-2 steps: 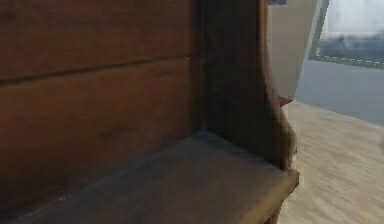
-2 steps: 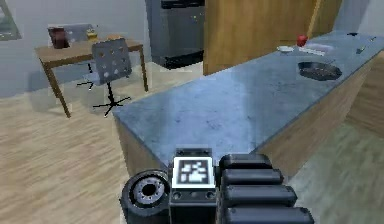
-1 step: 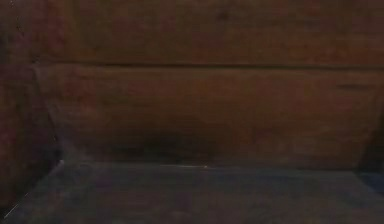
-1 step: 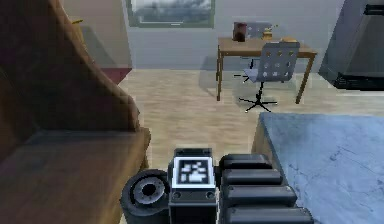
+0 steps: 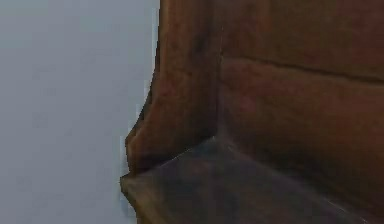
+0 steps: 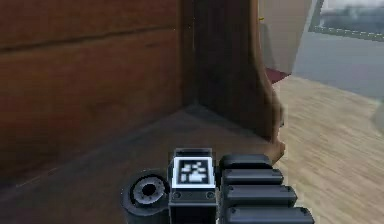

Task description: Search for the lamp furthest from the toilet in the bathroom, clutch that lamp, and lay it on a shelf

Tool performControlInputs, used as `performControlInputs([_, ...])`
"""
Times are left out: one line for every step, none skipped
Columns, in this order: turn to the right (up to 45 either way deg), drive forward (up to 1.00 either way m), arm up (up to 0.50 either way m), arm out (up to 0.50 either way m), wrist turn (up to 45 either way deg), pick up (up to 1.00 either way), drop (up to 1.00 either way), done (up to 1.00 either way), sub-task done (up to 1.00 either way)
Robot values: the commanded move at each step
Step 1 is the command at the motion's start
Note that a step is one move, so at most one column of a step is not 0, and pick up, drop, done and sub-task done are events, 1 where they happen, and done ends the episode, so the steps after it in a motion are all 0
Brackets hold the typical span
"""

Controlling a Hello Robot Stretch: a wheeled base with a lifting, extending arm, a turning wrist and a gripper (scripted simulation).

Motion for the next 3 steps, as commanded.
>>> performControlInputs([-24.0,0.0,0.0,0.0,0.0,0.0,0.0,0.0,0.0])
performControlInputs([0.0,0.0,0.0,0.3,0.0,0.0,0.0,0.0,0.0])
performControlInputs([0.0,0.0,0.0,0.0,45.0,0.0,0.0,0.0,0.0])
